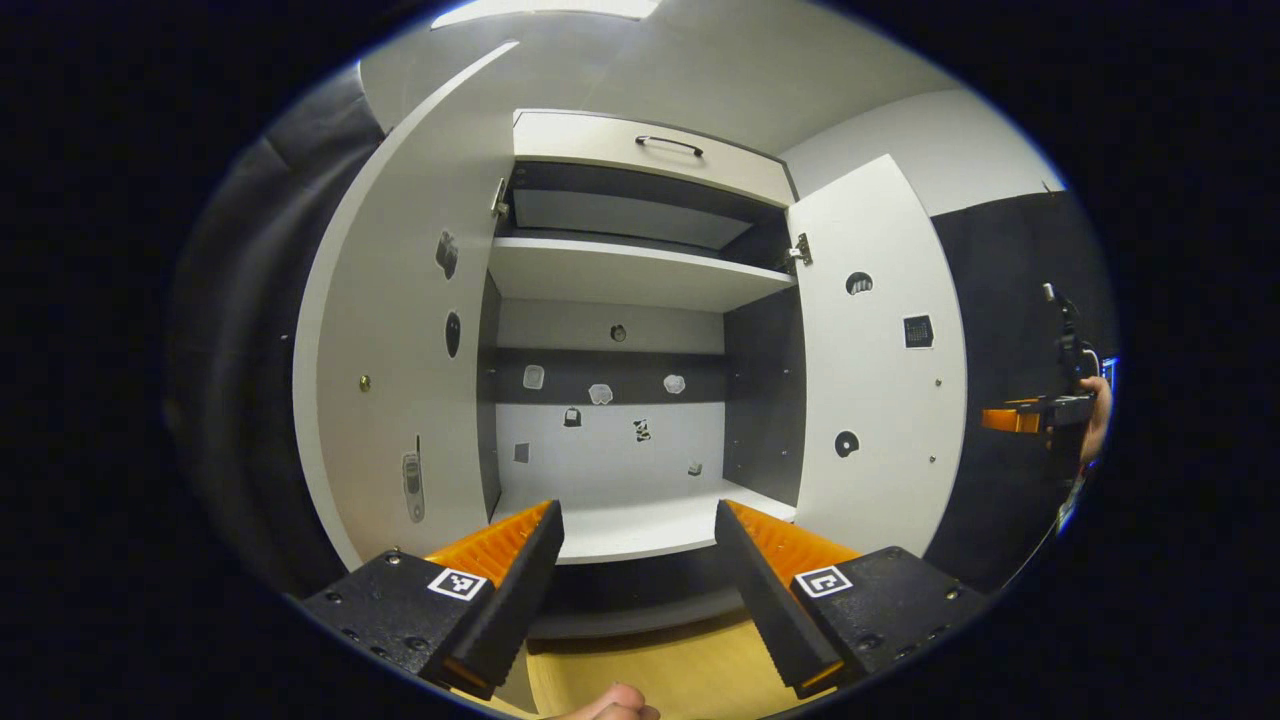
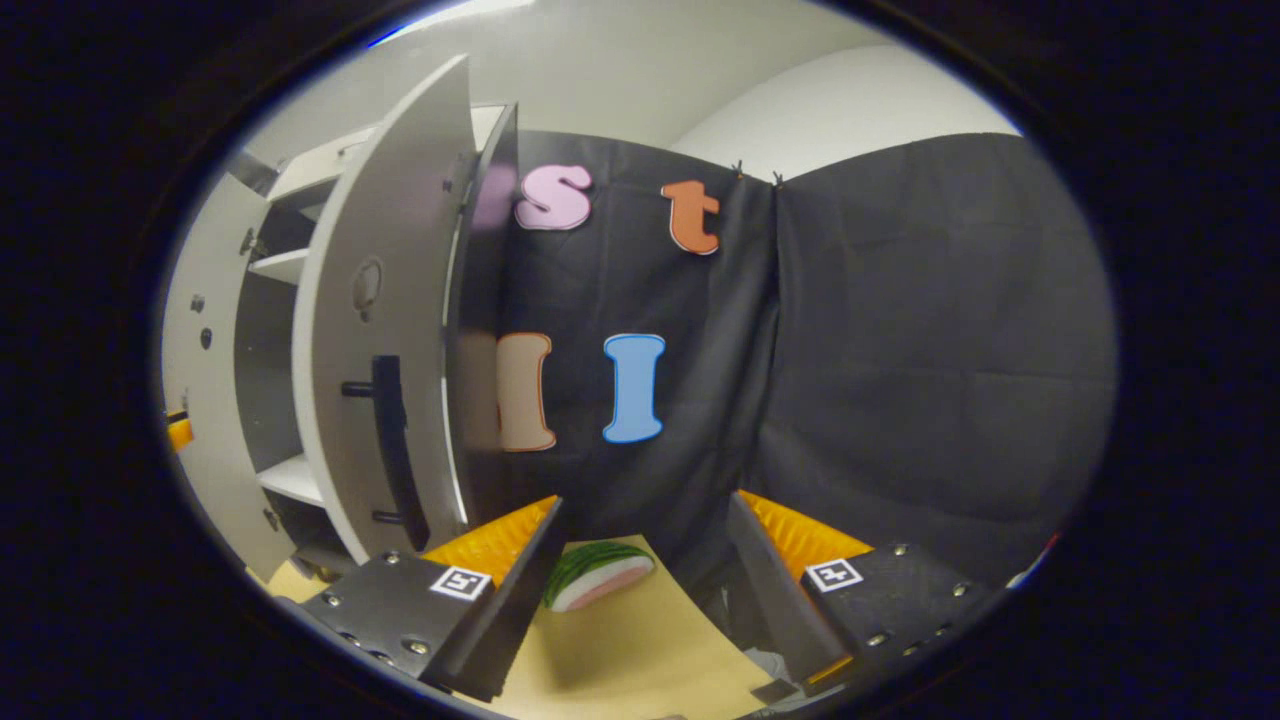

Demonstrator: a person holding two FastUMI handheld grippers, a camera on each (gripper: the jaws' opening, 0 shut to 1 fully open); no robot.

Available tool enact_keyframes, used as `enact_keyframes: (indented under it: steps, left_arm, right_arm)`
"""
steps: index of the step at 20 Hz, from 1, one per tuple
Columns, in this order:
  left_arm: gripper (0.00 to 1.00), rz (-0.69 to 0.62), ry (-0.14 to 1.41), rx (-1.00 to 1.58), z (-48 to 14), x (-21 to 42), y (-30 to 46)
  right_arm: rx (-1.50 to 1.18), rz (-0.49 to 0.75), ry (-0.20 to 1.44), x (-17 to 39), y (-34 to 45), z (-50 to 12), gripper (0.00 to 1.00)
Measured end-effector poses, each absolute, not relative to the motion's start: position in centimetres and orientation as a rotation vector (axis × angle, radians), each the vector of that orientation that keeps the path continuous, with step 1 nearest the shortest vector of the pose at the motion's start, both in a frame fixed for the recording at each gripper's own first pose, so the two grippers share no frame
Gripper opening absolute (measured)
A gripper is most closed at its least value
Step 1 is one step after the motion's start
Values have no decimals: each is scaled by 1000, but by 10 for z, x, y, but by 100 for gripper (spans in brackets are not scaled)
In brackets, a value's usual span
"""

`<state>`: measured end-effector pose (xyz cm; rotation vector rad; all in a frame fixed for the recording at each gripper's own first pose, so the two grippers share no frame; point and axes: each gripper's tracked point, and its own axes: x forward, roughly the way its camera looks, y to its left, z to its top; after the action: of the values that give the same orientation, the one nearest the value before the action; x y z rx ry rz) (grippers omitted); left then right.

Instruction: Grasp the bottle in the cabinet with the left hand and place it on the coaster, then close the right door with the right hand and the left door with the left hand.

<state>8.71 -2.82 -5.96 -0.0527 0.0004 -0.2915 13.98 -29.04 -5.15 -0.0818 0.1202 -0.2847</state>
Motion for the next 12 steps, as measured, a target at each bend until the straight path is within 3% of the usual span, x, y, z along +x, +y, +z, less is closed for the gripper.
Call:
enact_keyframes:
  steps: [3, 6, 7, 9, 10, 12]
  left_arm:
    - [96, -301, 13, -69, -58, 79, -28]
    - [96, -288, -2, -47, -49, 64, -19]
    - [96, -279, -10, -40, -46, 57, -14]
    - [96, -262, -20, -32, -43, 44, -8]
    - [96, -256, -14, -28, -43, 38, -5]
    - [96, -243, -1, -25, -46, 30, -1]
  right_arm:
    - [-84, -234, 140, 165, -267, -58, 99]
    - [-2, -85, 122, 182, -213, -47, 99]
    - [-7, -81, 110, 173, -206, -41, 99]
    - [-48, -99, 109, 179, -209, -39, 86]
    - [-35, -114, 123, 178, -211, -41, 89]
    - [15, -140, 157, 177, -209, -49, 87]
